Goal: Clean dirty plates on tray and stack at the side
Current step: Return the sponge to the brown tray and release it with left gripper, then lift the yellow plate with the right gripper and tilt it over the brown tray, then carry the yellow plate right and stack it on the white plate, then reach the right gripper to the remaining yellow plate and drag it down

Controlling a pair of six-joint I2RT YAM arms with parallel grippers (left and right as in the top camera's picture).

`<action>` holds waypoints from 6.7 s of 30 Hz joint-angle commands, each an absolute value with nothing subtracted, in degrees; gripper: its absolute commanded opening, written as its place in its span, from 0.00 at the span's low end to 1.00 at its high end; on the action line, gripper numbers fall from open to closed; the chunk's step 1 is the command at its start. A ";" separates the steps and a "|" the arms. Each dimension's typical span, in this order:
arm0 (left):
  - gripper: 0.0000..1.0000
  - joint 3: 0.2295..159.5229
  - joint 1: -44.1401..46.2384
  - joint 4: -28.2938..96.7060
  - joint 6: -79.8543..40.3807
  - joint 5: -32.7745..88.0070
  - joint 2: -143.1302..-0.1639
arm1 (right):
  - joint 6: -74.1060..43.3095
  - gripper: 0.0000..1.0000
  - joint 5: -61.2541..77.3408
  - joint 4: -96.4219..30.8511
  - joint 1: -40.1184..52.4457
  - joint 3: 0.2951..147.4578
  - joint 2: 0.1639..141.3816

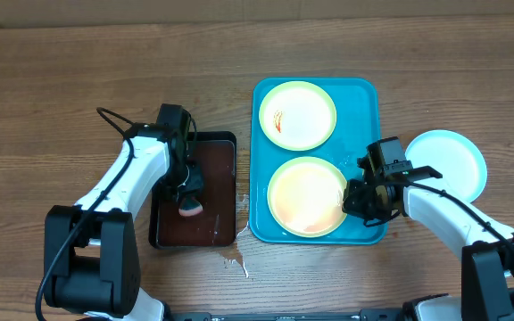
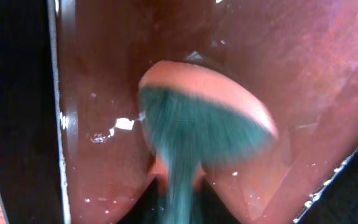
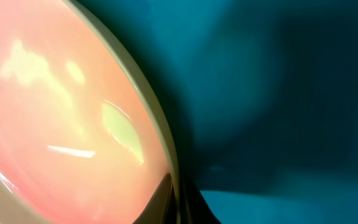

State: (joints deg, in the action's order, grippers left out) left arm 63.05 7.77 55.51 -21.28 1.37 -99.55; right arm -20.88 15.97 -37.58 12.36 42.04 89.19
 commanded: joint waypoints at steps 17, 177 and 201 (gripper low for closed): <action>1.00 100.16 5.34 78.46 -18.39 3.07 -99.20 | -19.03 0.04 -7.62 -59.33 29.52 71.66 82.96; 1.00 125.40 -4.49 94.45 -18.39 3.88 -99.20 | -30.33 0.04 -1.85 -52.25 -29.28 59.75 91.55; 1.00 125.40 -4.49 94.45 -18.39 3.88 -99.20 | -8.49 0.54 18.06 -54.19 -0.80 73.65 82.61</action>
